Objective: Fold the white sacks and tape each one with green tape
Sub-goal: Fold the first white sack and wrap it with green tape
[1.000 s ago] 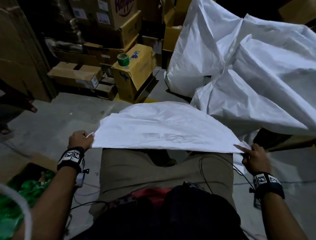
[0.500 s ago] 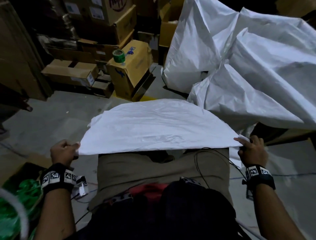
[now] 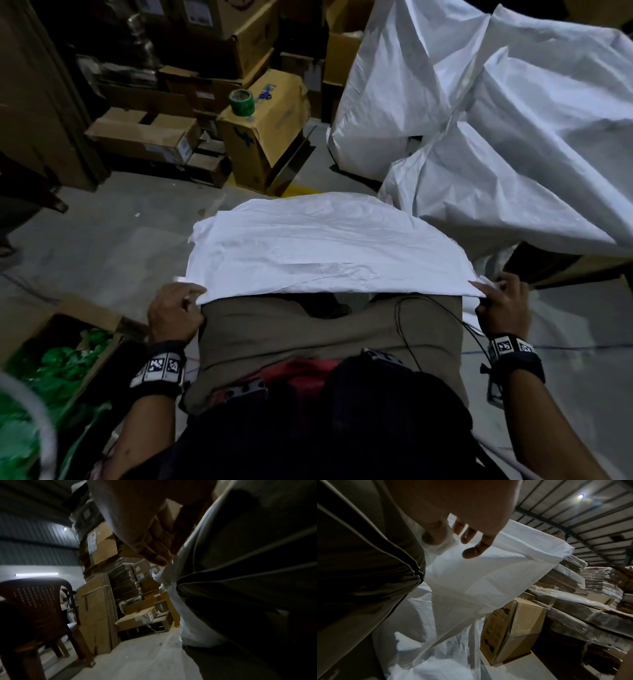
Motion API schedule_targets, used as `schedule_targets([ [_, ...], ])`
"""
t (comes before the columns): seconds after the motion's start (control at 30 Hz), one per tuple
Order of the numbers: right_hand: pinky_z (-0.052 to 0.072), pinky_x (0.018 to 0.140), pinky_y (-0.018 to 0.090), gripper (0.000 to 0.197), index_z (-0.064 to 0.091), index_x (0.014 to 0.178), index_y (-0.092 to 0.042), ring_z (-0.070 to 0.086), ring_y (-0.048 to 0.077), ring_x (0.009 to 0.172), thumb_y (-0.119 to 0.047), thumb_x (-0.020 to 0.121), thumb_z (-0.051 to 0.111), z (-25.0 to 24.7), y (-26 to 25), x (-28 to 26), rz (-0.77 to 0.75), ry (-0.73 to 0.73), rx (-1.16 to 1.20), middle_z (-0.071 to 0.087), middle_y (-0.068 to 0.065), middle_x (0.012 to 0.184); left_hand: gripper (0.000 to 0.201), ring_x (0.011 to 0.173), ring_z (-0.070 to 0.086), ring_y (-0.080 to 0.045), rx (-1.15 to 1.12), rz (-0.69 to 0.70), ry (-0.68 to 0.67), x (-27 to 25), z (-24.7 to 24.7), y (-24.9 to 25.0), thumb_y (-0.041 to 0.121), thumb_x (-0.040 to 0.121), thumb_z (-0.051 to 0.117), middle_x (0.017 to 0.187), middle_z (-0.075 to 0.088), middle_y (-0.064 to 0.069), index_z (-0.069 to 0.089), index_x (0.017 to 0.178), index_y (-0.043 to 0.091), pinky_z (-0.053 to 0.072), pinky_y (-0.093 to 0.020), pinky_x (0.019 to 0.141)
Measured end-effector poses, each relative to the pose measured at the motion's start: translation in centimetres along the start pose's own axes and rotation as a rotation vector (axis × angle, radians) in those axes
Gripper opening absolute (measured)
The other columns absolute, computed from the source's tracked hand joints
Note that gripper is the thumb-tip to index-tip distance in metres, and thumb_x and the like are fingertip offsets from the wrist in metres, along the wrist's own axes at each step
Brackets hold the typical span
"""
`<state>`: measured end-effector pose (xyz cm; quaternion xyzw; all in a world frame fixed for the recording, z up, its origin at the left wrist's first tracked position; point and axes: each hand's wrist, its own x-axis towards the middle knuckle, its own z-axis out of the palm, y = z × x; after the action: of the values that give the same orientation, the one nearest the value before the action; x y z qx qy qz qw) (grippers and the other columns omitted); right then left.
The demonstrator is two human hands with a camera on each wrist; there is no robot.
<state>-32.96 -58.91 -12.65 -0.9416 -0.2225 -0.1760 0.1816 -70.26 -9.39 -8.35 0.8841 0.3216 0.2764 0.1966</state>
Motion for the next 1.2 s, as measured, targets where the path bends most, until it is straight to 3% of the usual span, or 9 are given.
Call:
schedule_targets([
  [0.27,0.039,0.084,0.055,0.054,0.07,0.121,-0.025,0.048,0.042,0.113,-0.032,0.075,0.043,-0.1,0.3,-1.6,-0.066,-0.18,-0.072,0.063,0.004,0.128,0.038,0.095,0.071,-0.034,-0.032,0.049,-0.056,0.0,-0.1,-1.1,-0.018,0.072,0.07,0.104,0.074,-0.016,0.076,0.1,0.006,0.054,-0.049,0.089],
  [0.43,0.042,0.091,0.046,0.035,0.073,0.109,-0.009,0.054,0.034,0.103,-0.019,0.091,0.045,-1.5,-0.3,-0.3,0.004,0.078,0.297,0.071,0.018,0.109,0.016,0.091,0.055,0.023,-0.183,-0.14,0.092,2.8,-1.4,-1.3,-0.005,0.087,0.07,0.105,0.072,-0.016,0.075,0.099,0.005,0.04,-0.007,0.086],
  [0.53,0.043,0.098,0.034,0.026,0.074,0.109,-0.013,0.059,0.03,0.111,-0.028,0.096,0.056,-3.7,-1.5,3.3,0.126,0.124,0.556,0.072,0.003,0.109,0.018,0.082,0.059,0.003,-0.284,-0.313,0.126,6.9,-3.6,-0.5,0.015,0.09,0.074,0.097,0.067,-0.011,0.072,0.102,0.002,0.044,-0.019,0.08],
  [0.6,0.046,0.099,0.025,0.024,0.073,0.105,-0.037,0.062,0.009,0.11,-0.018,0.099,0.06,-4.2,-2.3,5.9,0.191,0.079,0.769,0.07,-0.023,0.106,0.026,0.082,0.057,-0.015,-0.436,-0.432,0.157,10.0,-4.5,-0.5,0.024,0.088,0.076,0.091,0.065,-0.009,0.07,0.103,0.003,0.046,-0.023,0.07],
  [0.67,0.047,0.091,0.016,0.028,0.073,0.096,-0.04,0.061,-0.008,0.096,-0.016,0.1,0.06,-4.5,-3.9,8.5,0.271,0.065,0.914,0.07,-0.03,0.093,0.022,0.073,0.053,-0.012,-0.599,-0.424,0.218,12.7,-4.8,-0.7,0.025,0.088,0.076,0.081,0.061,0.0,0.069,0.101,0.008,0.044,-0.018,0.063],
  [0.83,0.034,0.068,0.033,0.027,0.055,0.074,-0.024,0.042,0.01,0.071,-0.039,0.096,0.063,-3.3,-6.4,13.6,0.372,0.188,1.088,0.048,-0.004,0.071,0.015,0.066,0.052,0.005,-0.657,-0.33,0.349,17.6,-5.6,-0.5,0.033,0.091,0.072,0.073,0.058,0.018,0.063,0.079,0.029,0.043,-0.021,0.069],
  [0.97,0.034,0.06,0.026,0.033,0.05,0.067,-0.024,0.04,0.002,0.06,-0.027,0.097,0.062,-4.2,-8.4,15.9,0.394,0.286,1.024,0.046,-0.014,0.06,0.032,0.075,0.055,-0.016,-0.413,-0.283,0.387,20.0,-5.7,-1.2,0.043,0.088,0.071,0.08,0.062,-0.008,0.072,0.09,0.011,0.043,-0.03,0.068],
  [1.1,0.04,0.051,0.026,0.037,0.058,0.056,-0.016,0.047,0.007,0.045,-0.031,0.087,0.073,-5.0,-8.2,16.3,0.446,0.213,0.864,0.054,-0.009,0.045,0.042,0.08,0.066,-0.032,-0.101,-0.365,0.159,18.9,-4.8,-2.5,0.032,0.087,0.076,0.086,0.069,-0.026,0.071,0.089,-0.009,0.046,-0.04,0.073],
  [1.2,0.051,0.068,0.038,0.035,0.074,0.074,-0.005,0.067,0.03,0.071,-0.039,0.082,0.073,-4.5,-7.1,15.5,0.483,-0.026,0.543,0.07,0.02,0.069,0.033,0.09,0.066,-0.03,-0.013,-0.489,-0.16,16.4,-3.3,-3.8,0.025,0.084,0.08,0.091,0.072,-0.022,0.073,0.085,-0.007,0.043,-0.035,0.077],
])
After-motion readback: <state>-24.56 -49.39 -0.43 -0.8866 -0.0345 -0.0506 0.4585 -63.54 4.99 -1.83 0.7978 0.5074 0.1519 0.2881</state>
